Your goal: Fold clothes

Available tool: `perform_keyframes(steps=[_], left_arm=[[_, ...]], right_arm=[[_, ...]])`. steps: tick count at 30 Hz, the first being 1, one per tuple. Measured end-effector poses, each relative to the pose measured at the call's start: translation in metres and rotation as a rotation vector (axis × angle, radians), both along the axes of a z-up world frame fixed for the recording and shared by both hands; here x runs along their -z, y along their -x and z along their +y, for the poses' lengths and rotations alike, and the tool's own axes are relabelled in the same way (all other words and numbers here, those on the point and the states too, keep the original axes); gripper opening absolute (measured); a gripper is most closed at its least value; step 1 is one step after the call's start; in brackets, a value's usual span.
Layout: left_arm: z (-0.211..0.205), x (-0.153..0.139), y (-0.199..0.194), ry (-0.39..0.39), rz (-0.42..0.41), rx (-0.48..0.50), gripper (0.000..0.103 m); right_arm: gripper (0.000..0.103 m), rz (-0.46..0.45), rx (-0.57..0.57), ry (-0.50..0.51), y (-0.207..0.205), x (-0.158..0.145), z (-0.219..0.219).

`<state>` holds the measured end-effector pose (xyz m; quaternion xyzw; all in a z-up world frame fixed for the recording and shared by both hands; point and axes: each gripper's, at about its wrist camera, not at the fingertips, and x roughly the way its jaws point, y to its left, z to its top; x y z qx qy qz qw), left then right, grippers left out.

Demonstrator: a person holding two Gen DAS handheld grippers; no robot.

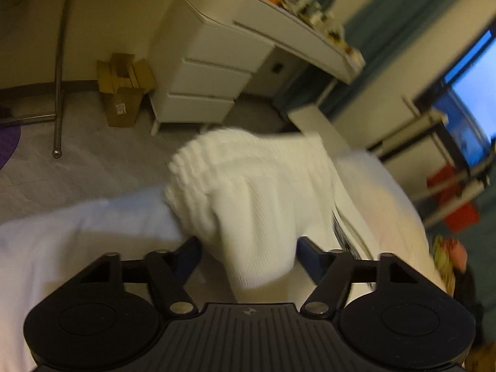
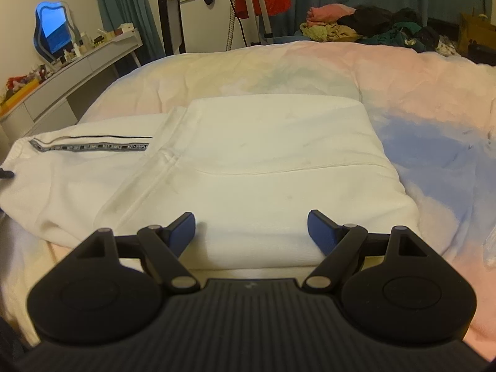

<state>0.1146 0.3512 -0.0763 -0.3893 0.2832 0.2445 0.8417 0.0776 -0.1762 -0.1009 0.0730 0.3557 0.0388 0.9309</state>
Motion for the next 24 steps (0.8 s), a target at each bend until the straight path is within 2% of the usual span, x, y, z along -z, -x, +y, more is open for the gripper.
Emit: perform_keyframes(steps=[1,2,4,6,9,13,17,21,24], left_arm=[[0.004,0.0,-0.001,0.009,-0.022,-0.005,0.044],[0.005,-0.001,-0.002,0.004,-0.037,-0.002,0.041],[-0.008,-0.017,-0.005,-0.081,-0.061,0.024,0.026],[-0.024,-0.035,-0.006,-0.183,-0.089,0.053,0.021],[-0.062,-0.071,-0.003,-0.291,-0.19,0.091,0.02],[-0.117,-0.123,0.003,-0.354,-0.315,0.113,0.018],[-0.193,-0.167,-0.007,-0.408,-0.391,0.178,0.018],[-0.283,-0.189,-0.019,-0.455,-0.449,0.272,0.018],[-0.349,-0.188,-0.029,-0.51,-0.485,0.341,0.018]], right_arm=[[0.081,0.001,-0.01,0.023,-0.001,0.002,0.002],[0.082,0.006,-0.023,0.051,-0.002,0.006,0.006],[0.085,0.02,-0.045,0.089,-0.005,0.014,0.011],[0.087,0.018,-0.044,0.09,-0.006,0.017,0.011],[0.087,0.02,-0.04,0.083,-0.006,0.016,0.01],[0.085,0.034,-0.043,0.061,-0.006,0.012,0.004],[0.085,0.032,-0.032,0.013,-0.004,0.002,-0.005],[0.085,0.021,0.011,-0.065,0.001,-0.008,-0.025],[0.085,0.028,0.058,-0.121,0.002,-0.009,-0.042]])
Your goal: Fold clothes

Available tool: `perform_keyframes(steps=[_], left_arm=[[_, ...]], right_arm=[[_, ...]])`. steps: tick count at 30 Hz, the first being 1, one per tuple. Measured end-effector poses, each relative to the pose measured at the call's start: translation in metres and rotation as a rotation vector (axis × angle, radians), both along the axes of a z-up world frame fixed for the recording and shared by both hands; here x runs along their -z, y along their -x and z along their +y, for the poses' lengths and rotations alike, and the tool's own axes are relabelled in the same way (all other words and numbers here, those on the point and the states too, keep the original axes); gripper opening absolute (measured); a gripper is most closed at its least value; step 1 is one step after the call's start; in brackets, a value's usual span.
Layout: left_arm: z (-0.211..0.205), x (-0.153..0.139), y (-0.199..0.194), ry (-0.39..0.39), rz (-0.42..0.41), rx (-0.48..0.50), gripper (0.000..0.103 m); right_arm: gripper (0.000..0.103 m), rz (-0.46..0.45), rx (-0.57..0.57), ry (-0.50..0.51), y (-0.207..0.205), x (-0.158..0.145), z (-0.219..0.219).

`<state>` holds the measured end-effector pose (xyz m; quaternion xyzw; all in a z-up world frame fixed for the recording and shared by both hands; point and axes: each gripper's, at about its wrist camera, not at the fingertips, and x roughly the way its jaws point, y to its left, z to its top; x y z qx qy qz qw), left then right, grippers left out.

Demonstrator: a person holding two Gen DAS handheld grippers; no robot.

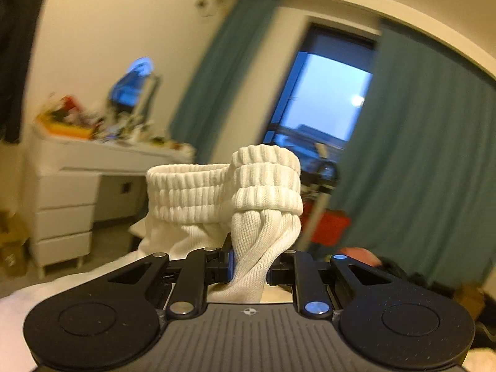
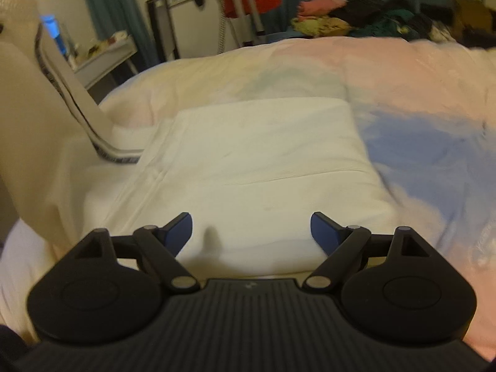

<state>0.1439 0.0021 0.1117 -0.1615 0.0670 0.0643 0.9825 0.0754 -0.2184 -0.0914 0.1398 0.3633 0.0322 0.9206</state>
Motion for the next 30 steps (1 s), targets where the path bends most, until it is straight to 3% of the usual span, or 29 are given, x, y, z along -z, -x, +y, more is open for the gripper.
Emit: perform_keyframes(steps=[4,9,15,18,19,20,22,25,28,30], left_arm=[[-0.081,0.026,-0.008,-0.071,-0.015,0.079,0.018],[-0.159,0.086,0.006,-0.153,-0.022,0.188,0.018],[-0.222,0.185,0.003,-0.341,0.176,0.349,0.019],[-0.232,0.209,0.013,-0.446,0.22,0.404,0.028],[-0.232,0.209,0.013,-0.473,0.24,0.434,0.037],[-0.232,0.21,0.013,-0.5,0.26,0.465,0.048],[-0.226,0.209,0.012,-0.535,0.3,0.537,0.095],[-0.211,0.199,0.02,-0.525,0.322,0.635,0.098],[-0.178,0.194,0.019,-0.574,0.349,0.65,0.098],[-0.156,0.191,0.02,-0.562,0.371,0.642,0.098]], right_arm=[[0.085,-0.004,0.098,-0.125,0.002,-0.004,-0.038],[0.085,-0.015,0.259,-0.266,0.009,-0.008,-0.091],[0.086,-0.037,0.353,-0.398,0.011,-0.003,-0.13],[0.087,-0.038,0.339,-0.483,0.008,0.004,-0.136],[0.087,-0.044,0.321,-0.525,0.006,0.006,-0.136],[0.087,-0.053,0.299,-0.572,0.005,0.008,-0.136],[0.087,-0.081,0.249,-0.673,0.002,0.01,-0.134],[0.087,-0.089,0.184,-0.752,-0.002,0.011,-0.126],[0.087,-0.068,0.154,-0.755,-0.003,0.014,-0.116],[0.087,-0.043,0.147,-0.754,-0.004,0.017,-0.111]])
